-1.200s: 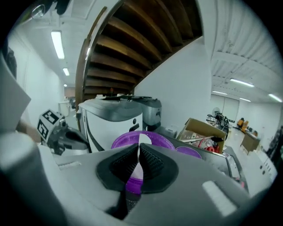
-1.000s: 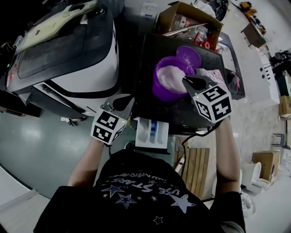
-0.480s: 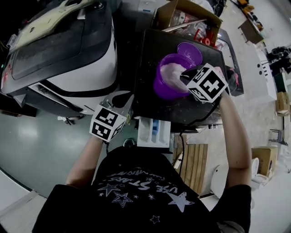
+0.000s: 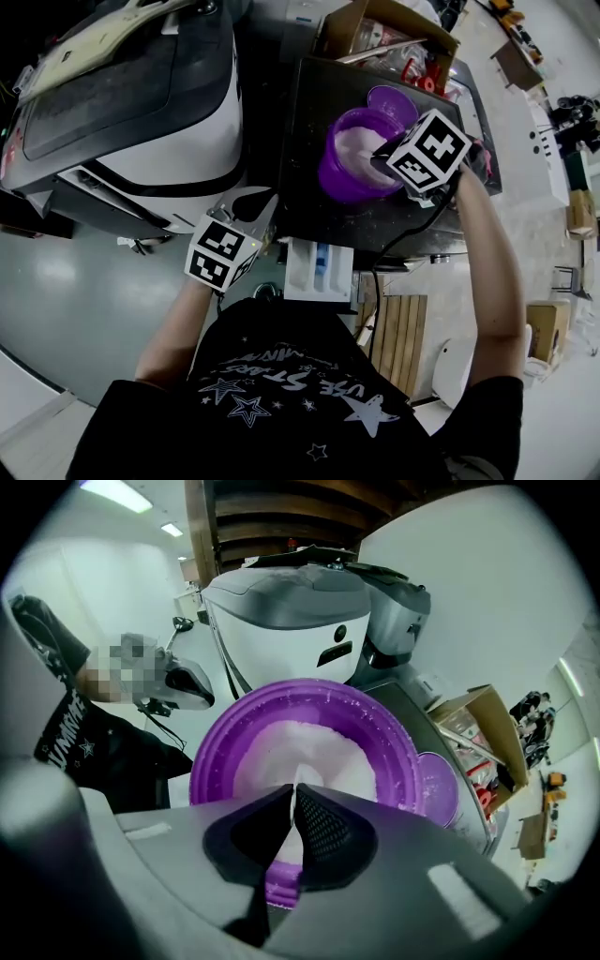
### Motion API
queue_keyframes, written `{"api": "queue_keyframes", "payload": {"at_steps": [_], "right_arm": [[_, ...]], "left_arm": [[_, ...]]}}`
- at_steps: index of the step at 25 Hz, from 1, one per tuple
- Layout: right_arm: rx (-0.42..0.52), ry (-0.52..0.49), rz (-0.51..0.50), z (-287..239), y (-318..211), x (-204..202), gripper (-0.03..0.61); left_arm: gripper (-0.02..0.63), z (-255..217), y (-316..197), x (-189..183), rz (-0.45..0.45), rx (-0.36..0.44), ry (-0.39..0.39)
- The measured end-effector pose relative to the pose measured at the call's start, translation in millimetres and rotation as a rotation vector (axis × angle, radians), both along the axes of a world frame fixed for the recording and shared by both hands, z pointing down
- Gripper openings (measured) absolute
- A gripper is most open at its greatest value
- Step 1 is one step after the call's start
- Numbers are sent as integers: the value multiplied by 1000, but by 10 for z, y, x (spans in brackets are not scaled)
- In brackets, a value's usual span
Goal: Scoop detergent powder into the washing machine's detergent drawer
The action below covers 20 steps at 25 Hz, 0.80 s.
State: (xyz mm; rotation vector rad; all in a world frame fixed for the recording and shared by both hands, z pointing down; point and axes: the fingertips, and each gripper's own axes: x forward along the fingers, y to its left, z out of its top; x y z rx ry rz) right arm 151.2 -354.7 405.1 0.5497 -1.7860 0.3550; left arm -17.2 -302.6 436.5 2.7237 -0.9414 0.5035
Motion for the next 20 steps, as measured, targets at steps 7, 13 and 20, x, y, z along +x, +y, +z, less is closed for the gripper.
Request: {"api": "queue_keyframes", "payload": {"at_steps": [7,13,20], "right_arm": [[-97,-45,26,-7,19,-28,35],[-152,-53,22,-7,60,-65,35],[-220,-127,29,-47,89,-177,35]], "left_arm": [[0,33,65,36,13,-10,1],[0,47,101,26,3,-17,3],[0,65,156,-5,1,-21,0]]}}
